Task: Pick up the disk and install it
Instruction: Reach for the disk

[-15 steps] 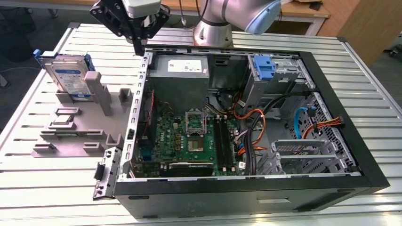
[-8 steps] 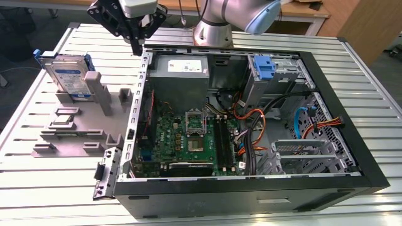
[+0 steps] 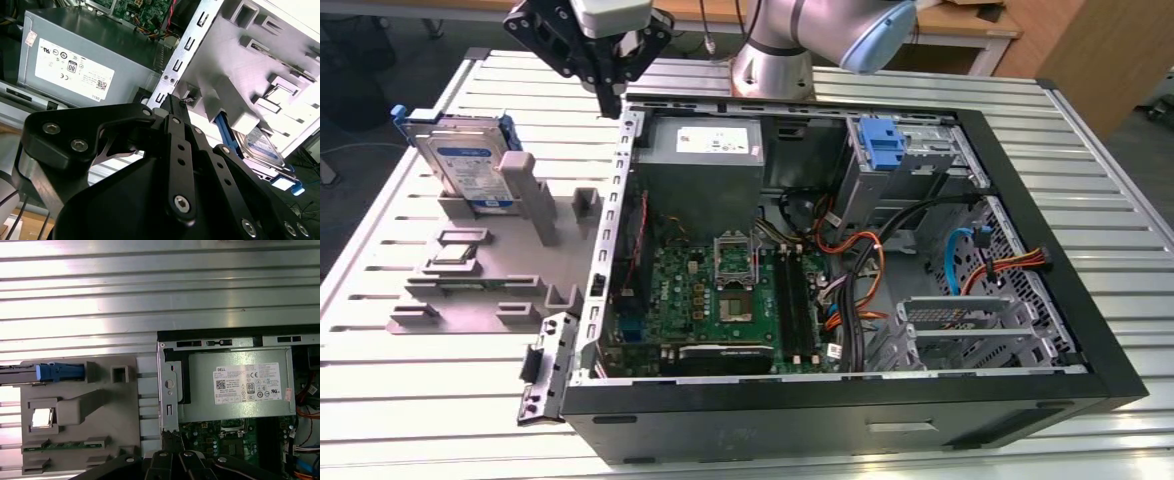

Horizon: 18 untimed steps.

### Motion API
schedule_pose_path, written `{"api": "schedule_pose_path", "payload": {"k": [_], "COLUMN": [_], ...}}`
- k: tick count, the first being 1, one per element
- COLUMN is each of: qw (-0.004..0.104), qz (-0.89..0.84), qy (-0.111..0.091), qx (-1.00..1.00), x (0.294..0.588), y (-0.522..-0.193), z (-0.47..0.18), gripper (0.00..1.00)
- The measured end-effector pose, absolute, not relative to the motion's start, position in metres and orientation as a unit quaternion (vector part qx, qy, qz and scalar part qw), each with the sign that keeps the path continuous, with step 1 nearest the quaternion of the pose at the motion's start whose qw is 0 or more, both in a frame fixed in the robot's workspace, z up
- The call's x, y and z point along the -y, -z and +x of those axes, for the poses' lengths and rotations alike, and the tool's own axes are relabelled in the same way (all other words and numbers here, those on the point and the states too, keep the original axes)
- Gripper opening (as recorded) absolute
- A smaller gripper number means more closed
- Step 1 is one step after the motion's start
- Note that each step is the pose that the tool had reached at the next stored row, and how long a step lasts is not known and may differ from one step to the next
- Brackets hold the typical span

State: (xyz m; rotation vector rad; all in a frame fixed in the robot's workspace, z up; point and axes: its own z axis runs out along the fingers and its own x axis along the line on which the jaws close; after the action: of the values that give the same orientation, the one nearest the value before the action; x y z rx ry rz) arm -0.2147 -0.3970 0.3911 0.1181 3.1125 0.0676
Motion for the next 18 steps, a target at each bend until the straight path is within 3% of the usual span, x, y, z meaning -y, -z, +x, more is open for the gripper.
{"api": "schedule_pose_path", "payload": {"k": [18], "qw": [0.013], "qz": [0.038], "qy": [-0.022], "qx": [-0.999], "x": [0.397], "y": [-0.391], "z": [-0.225], "gripper": [0.10]}}
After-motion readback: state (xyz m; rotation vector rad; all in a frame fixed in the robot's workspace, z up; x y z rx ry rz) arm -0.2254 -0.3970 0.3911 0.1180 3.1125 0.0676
